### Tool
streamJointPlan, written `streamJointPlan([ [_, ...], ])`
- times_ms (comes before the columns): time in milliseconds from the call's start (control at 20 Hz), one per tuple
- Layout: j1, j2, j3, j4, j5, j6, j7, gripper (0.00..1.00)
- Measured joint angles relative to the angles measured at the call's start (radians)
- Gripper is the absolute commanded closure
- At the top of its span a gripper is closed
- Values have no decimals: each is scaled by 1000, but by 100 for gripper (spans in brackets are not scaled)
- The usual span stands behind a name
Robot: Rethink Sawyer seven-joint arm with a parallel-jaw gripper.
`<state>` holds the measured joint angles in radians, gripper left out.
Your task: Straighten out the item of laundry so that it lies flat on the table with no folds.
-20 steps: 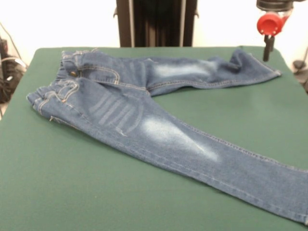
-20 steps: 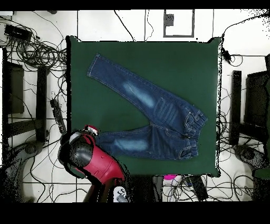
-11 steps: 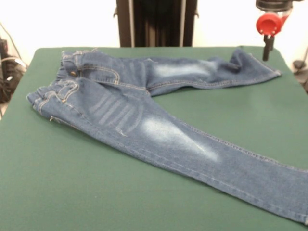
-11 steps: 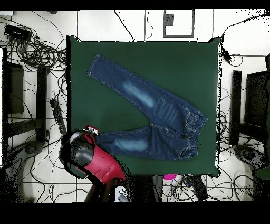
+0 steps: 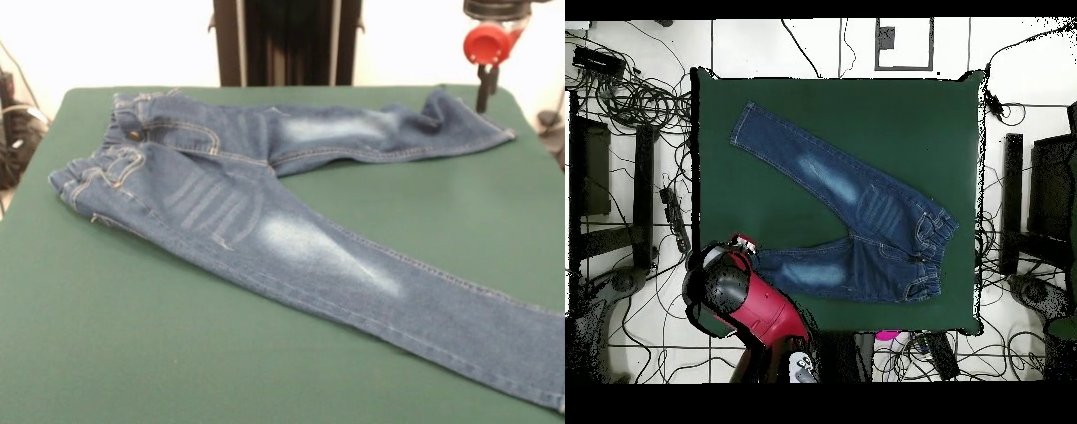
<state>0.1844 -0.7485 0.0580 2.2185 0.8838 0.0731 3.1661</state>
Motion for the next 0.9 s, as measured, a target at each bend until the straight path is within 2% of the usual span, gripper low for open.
streamJointPlan([
  [900,-13,0,0,-1,0,0,0,0],
])
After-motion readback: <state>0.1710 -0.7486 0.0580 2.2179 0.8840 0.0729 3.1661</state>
